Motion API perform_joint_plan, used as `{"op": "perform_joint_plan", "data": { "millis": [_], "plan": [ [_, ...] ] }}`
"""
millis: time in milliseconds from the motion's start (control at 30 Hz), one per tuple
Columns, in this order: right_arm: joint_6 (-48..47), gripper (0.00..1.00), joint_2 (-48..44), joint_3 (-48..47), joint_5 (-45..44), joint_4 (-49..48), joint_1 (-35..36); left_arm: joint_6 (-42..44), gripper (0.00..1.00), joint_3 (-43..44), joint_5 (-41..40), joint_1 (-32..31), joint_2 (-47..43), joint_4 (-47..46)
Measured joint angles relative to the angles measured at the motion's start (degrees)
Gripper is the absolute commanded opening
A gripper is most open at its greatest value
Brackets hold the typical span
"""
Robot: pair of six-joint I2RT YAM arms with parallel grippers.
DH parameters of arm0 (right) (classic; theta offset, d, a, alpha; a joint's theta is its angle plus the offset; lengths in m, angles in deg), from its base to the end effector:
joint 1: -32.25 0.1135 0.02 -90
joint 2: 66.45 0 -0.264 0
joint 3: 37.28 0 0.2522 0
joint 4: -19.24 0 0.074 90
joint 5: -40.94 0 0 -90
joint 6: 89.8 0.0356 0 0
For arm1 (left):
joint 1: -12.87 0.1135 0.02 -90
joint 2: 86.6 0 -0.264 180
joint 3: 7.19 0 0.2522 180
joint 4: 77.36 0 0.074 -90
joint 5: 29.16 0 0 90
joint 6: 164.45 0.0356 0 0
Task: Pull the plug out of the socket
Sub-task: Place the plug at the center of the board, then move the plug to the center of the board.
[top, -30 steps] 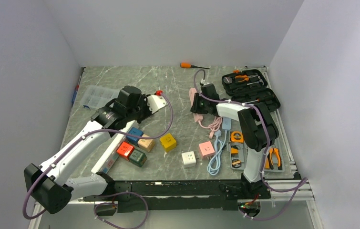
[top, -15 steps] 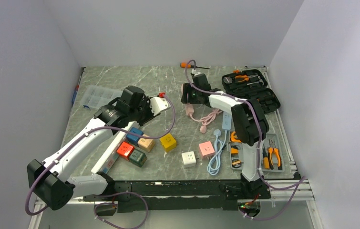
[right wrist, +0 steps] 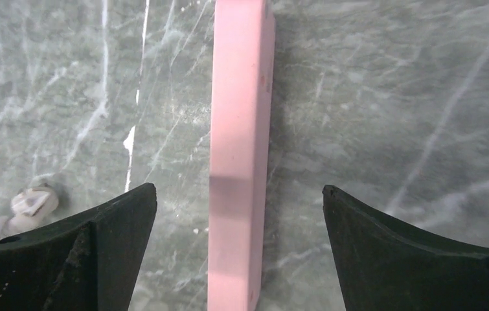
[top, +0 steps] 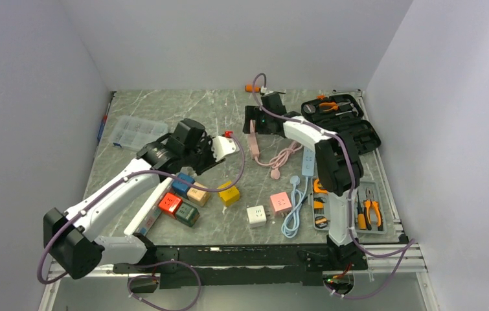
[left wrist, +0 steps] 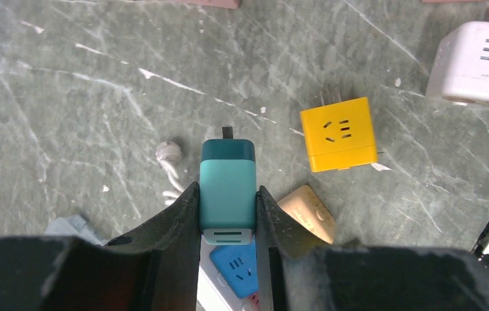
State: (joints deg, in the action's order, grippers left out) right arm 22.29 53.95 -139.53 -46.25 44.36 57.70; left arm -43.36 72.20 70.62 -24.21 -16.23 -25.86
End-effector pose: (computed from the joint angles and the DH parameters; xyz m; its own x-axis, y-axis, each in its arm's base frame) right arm 0.4264 0.2048 0.1875 -0.7470 0.0605 -0.6620 -0.1948 0.9322 0.3050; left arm 0.2045 -0.1621 0.3280 -0.1030 0.7157 -0.6908 0.8726 0.3983 0.2826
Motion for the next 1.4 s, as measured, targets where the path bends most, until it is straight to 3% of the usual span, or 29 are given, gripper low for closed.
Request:
{"op": "perform_joint_plan", "data": {
  "millis": [133, 267, 533, 800, 867, 1000, 1033, 1100, 1400],
  "plan": [
    [0.87, 1.0, -6.69, 0.07, -1.07, 3.65, -1.55, 0.83, 0.0, 1.9, 0.68, -2.75, 5.07, 0.44],
    [3.15, 1.0, -19.47, 2.51, -4.31, 4.76, -5.07, 0.85, 0.0, 7.34, 1.64, -5.49, 13.94, 0.94],
    [9.16, 1.0, -49.92, 21.75, -12.81, 4.26, -9.22, 0.28, 0.0, 21.29, 4.48, -9.44, 34.47, 2.05],
    [10.56, 1.0, -57.79, 28.81, -16.13, 9.57, -8.87, -1.86, 0.02, 23.17, 7.41, -11.41, 44.48, 2.34],
    [10.71, 1.0, -59.23, 30.08, -16.81, 10.12, -8.87, -2.82, 0.12, 24.52, 8.41, -11.5, 45.86, 2.21],
    [11.1, 1.0, -61.94, 32.02, -17.57, 11.54, -8.87, -4.87, 0.42, 26.47, 10.38, -11.54, 47.58, 0.7],
    [11.13, 1.0, -62.36, 32.2, -17.7, 11.85, -8.87, -5.31, 0.56, 26.67, 10.82, -11.56, 47.8, 0.15],
    [11.15, 1.0, -62.75, 32.35, -17.81, 12.15, -8.87, -5.99, 0.96, 26.97, 11.45, -11.61, 48.3, -0.55],
    [10.71, 1.0, -64.57, 32.94, -17.73, 12.96, -8.46, -6.93, 0.99, 30.18, 12.15, -10.51, 48.37, 3.69]
  ]
}}
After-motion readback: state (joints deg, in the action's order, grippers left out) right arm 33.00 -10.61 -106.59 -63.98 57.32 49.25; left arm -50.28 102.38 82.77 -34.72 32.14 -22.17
